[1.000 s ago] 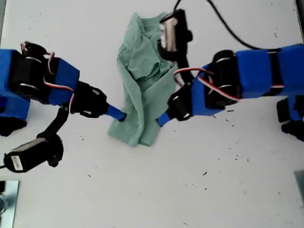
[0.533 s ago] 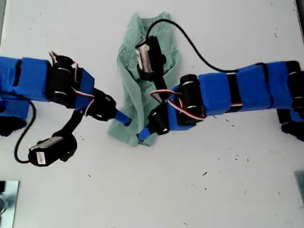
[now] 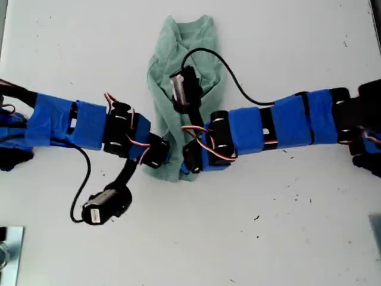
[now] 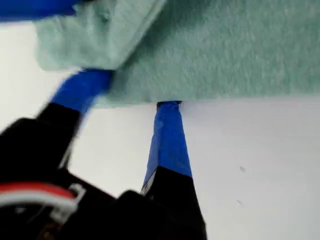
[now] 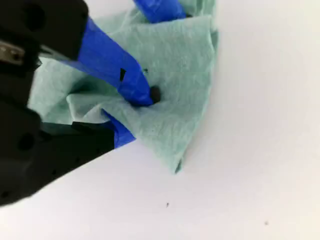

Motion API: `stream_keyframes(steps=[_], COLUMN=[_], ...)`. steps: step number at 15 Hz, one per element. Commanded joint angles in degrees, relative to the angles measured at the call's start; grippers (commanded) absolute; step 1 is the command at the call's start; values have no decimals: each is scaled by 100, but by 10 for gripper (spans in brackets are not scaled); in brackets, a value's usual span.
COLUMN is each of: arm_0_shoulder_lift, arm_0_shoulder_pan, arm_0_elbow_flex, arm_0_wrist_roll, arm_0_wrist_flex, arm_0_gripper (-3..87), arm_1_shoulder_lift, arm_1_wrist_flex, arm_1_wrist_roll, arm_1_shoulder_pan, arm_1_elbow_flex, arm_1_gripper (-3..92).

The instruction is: Fold t shirt

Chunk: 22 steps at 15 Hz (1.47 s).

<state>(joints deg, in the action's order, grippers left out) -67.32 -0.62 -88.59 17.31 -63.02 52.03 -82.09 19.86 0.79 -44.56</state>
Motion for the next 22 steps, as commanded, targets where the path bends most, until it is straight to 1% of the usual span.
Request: stream_keyframes(steps=[1,3,4,5,7,9,11,12,14,16,18,19,22], arm_0_shoulder_lift=[9,0,-26,-211,-633,-598,-765,-1072,-1731,-2320,-2637,-2733,-2979], arm_0_shoulder_pan=[554,1037,1301,1582,1960,1854,1397,1037,44,-1046,-2004,-2329,-2874], arm_0_elbow_flex=[606,1749,2197,2347,2338,2338,2285,2206,2136,2109,1626,1310,176], arm_0_wrist_roll=[-255,-413,-563,-729,-1020,-993,-800,-642,-53,466,835,949,1055], arm_0_wrist_flex=[-316,-958,-1107,-1002,-589,-448,-624,-677,-870,-1107,-1090,-984,-343], arm_0_gripper=[-2,-2,-2,-2,-2,-2,-2,-2,-2,-2,-2,-2,4], arm_1_shoulder_lift=[255,1222,1705,2065,2558,2540,2610,2716,2900,2944,2936,2918,2830], arm_1_wrist_flex=[-369,-800,-914,-1020,-984,-738,-598,-448,-132,404,844,1072,1617], arm_1_wrist_roll=[53,246,369,439,404,606,940,1301,2030,2646,2874,2927,2988], arm_1_shoulder_pan=[255,510,694,932,1239,1028,466,44,-923,-1731,-2329,-2514,-2830], arm_1_elbow_flex=[-26,-35,-123,-123,-167,-343,-404,-396,-431,-457,-703,-949,-1362], arm_1_gripper=[8,8,8,8,9,9,9,9,9,9,9,9,11])
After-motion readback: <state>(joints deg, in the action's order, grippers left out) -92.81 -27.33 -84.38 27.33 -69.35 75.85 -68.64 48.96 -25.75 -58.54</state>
